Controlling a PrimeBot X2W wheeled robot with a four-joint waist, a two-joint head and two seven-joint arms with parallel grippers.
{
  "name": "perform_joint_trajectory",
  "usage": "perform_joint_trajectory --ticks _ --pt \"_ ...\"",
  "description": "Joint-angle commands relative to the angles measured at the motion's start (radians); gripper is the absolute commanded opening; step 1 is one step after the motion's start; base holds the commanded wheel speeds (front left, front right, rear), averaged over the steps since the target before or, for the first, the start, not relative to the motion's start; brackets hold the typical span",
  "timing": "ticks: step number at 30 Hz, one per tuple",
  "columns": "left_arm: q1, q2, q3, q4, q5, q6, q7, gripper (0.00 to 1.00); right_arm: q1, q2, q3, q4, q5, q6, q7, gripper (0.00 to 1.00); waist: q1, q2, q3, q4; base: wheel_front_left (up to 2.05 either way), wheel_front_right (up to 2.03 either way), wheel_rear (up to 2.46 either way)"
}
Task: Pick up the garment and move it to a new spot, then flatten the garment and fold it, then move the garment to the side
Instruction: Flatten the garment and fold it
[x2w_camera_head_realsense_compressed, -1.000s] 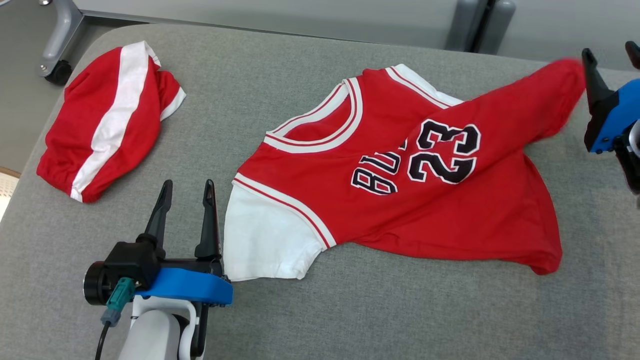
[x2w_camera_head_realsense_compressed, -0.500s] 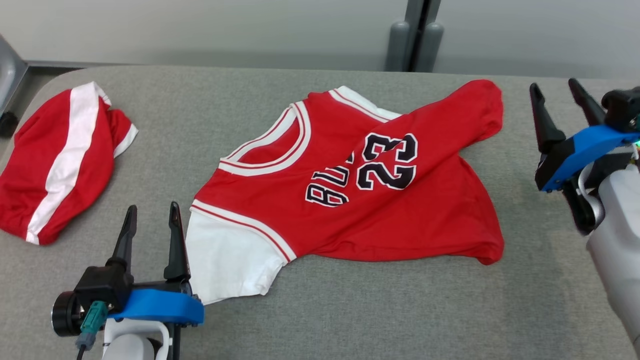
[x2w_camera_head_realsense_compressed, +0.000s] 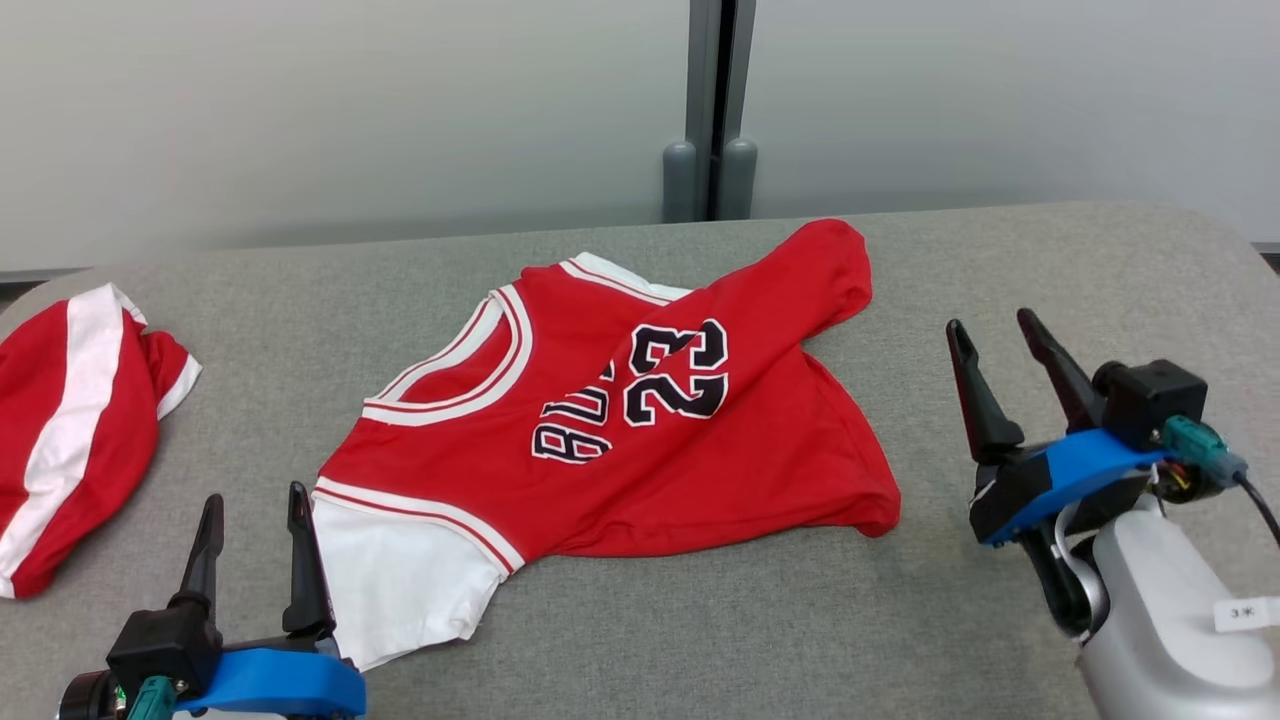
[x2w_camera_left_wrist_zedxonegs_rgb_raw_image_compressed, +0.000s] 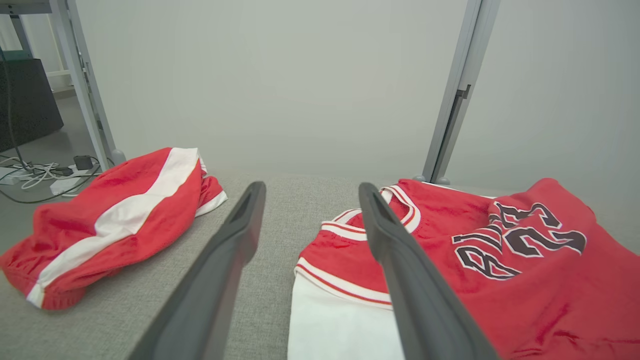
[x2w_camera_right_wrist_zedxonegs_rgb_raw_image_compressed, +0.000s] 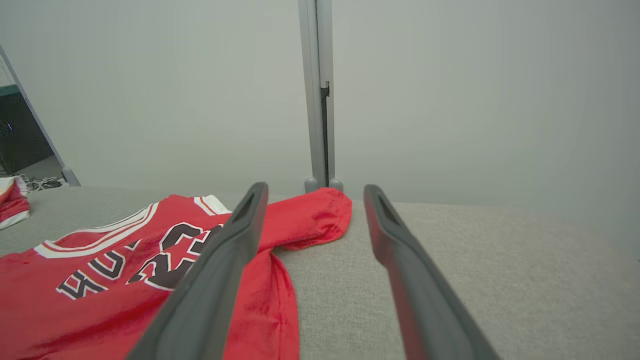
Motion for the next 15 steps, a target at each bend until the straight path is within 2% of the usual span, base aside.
perform_joint_trajectory --ticks 1,15 --pt "0.011 0.003 0.003 -0.004 0.006 0.004 -0.003 1.0 0.048 0.019 -0.012 -0.035 -0.018 0.0 -0.005 1.0 0.0002 0.0 -0.015 -0.01 0.0 0.0 0.0" --pt "0.043 -0.004 -0.003 0.007 0.018 -0.008 -0.003 1.0 0.383 0.13 -0.129 -0.291 -0.131 0.0 0.022 1.0 0.0002 0.0 -0.069 0.007 0.0 0.0 0.0"
